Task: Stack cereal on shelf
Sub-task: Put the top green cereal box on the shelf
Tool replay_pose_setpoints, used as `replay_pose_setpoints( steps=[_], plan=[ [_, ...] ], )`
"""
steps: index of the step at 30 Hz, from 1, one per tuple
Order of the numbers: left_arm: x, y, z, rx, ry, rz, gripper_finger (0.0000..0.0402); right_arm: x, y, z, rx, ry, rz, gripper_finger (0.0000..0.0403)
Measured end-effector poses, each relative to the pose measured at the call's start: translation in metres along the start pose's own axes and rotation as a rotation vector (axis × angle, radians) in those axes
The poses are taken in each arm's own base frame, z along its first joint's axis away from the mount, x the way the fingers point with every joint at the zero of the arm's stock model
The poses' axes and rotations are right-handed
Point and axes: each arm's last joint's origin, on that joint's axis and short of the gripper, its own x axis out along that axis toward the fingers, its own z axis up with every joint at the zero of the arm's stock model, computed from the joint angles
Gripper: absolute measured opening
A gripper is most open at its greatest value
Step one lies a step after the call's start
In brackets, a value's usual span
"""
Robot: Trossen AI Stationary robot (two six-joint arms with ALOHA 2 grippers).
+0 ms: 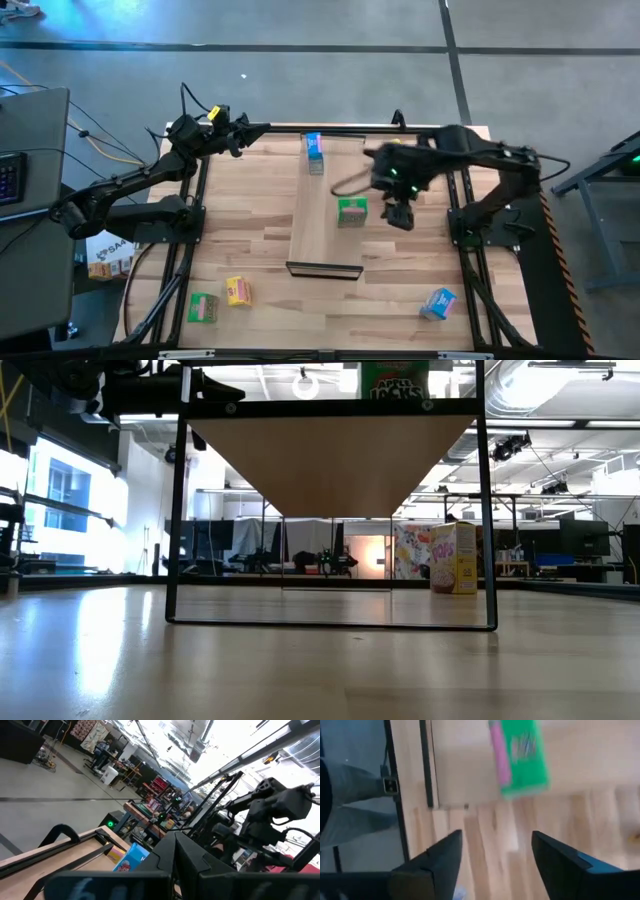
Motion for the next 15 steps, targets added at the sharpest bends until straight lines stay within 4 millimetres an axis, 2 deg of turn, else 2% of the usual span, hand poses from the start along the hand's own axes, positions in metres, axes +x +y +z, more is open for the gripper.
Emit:
replay_pose_setpoints(
  steps=[5,10,13,15],
  plan=[
    [0.000,0.000,0.000,0.005,0.000,0.001,0.0000,0.024,0.007,-0.032,0.141,-0.004,0.031,0.0162],
    [0.000,0.000,0.000,0.005,0.000,0.000,0.0000,0.065,0.016,-0.061,0.286,-0.088,0.169,0.0073],
    [0.000,0.000,0.000,0.005,0.000,0.000,0.0000,0.087,0.019,-0.071,0.392,-0.192,0.236,0.0017],
    [0.000,0.000,0.000,0.006,-0.001,0.000,0.0000,0.101,0.021,-0.076,0.455,-0.265,0.263,0.0009]
  ],
)
